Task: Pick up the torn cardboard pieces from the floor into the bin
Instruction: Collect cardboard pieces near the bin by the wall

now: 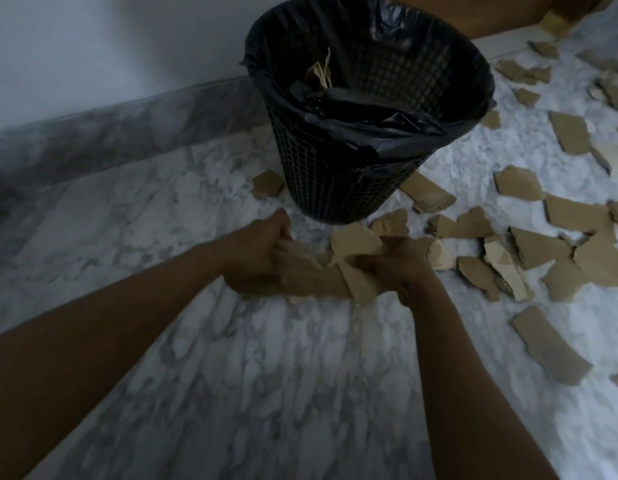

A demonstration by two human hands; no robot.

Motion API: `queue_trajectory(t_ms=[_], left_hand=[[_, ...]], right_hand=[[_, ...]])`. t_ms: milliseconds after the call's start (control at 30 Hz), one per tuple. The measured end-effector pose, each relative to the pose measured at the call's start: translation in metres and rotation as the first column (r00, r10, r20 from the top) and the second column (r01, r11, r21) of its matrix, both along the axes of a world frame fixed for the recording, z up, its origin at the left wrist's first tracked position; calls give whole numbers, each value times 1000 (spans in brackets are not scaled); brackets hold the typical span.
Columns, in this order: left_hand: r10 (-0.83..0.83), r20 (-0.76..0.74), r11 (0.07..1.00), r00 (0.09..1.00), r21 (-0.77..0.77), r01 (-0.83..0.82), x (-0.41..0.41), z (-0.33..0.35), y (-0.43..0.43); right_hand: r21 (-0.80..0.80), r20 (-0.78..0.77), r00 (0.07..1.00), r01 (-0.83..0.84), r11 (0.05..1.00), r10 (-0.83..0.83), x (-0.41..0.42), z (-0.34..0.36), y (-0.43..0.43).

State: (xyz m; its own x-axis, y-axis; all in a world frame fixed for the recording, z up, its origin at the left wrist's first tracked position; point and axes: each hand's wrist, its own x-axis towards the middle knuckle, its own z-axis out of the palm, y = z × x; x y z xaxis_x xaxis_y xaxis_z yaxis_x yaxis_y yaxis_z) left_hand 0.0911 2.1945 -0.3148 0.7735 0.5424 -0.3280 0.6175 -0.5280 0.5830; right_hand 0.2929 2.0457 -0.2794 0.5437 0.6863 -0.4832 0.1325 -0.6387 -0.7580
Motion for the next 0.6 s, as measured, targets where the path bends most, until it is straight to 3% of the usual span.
queue_trajectory(t_ms=[67,167,233,433,500,600], left_hand=[[77,-66,997,995,-28,-79,-1,8,27],[152,-183,987,971,-23,-159,6,12,56],[158,-201,987,967,18,-158,18,10,70],[5,-411,989,911,136,55,54,-6,105],[-31,-479,990,878,105,92,57,-13,114],[21,-472,997,882,80,18,60,-18,122]], right_hand=[[13,166,984,-71,997,68,7,0,10],[-233,392,856,-261,937,336,-2,-20,24],[-329,451,776,-315,890,441,-16,-34,27],[-386,507,695,-345,856,509,-44,-58,12],[-371,470,723,-357,857,505,-45,-58,7],[-393,328,820,-333,857,469,-31,-43,6]])
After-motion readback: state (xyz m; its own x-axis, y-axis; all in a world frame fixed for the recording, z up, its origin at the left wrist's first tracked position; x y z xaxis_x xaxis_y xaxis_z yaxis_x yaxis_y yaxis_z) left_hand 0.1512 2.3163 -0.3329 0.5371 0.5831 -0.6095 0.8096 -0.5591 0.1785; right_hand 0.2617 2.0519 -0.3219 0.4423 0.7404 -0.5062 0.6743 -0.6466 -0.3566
